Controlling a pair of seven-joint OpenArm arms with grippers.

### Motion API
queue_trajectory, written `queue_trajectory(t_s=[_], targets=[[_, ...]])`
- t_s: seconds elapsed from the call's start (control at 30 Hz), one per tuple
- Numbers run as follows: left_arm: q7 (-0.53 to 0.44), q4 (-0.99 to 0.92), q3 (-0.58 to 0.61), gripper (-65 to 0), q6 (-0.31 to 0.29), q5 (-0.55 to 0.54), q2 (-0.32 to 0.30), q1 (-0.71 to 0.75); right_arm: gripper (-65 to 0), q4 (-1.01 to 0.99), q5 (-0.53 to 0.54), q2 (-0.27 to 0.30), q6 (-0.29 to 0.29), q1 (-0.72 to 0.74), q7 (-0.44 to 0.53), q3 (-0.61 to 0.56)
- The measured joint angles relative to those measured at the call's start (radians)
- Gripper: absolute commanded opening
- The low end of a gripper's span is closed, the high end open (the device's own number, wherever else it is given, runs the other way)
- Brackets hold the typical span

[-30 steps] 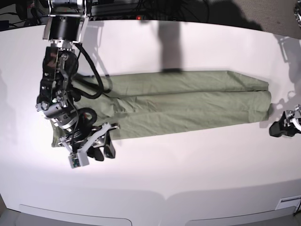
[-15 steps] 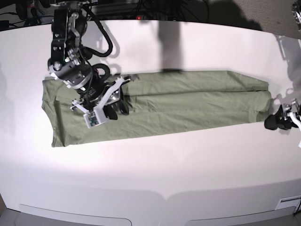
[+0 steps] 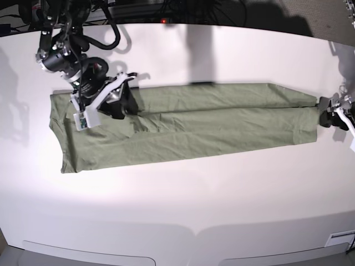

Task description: Fold the T-shirt properly

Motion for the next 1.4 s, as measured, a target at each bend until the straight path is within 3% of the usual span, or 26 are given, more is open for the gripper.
queue_trajectory(t_s=[0.2,0.4,0.5,0.57,0.83,1.0,1.13,1.4], targets=[[-0.005,-0.109,-0.002,-19.8,-0.001,-0.087,0.043,0.012,-45.1,0.149,0.013,0.02,0.001,0.0,-0.023,-0.001],[-0.012,-0.243,-0.01,-19.8,-0.016,-0.286,0.078,-0.023,-45.1,0.312,0.023,0.021,0.001,0.001,-0.066,0.0],[0.122,-0.256,-0.01,-19.8,-0.015,-0.397,0.082,-0.048,-45.1,0.36,0.031,0.02,0.002,0.003,-0.1,-0.001],[0.166,-0.256,-0.008,-19.8,-0.015,-0.403,0.084,-0.067,-45.1,0.366,0.029,0.02,0.004,0.003,-0.109,-0.001],[0.14,-0.263,-0.006,-19.8,-0.011,-0.328,0.036,-0.087,-45.1,0.367,0.027,0.02,0.003,0.003,-0.126,0.0],[0.211,-0.265,-0.004,-19.8,0.001,-0.422,0.03,-0.086,-45.1,0.367,0.028,0.02,0.003,0.003,-0.125,0.0],[0.22,-0.266,-0.002,-19.8,0.001,-0.56,0.03,-0.085,-45.1,0.367,0.027,0.02,0.003,0.003,-0.127,0.0],[0.222,-0.267,-0.002,-19.8,0.001,-0.546,0.029,-0.125,-45.1,0.367,0.027,0.02,0.004,0.003,-0.127,0.0]])
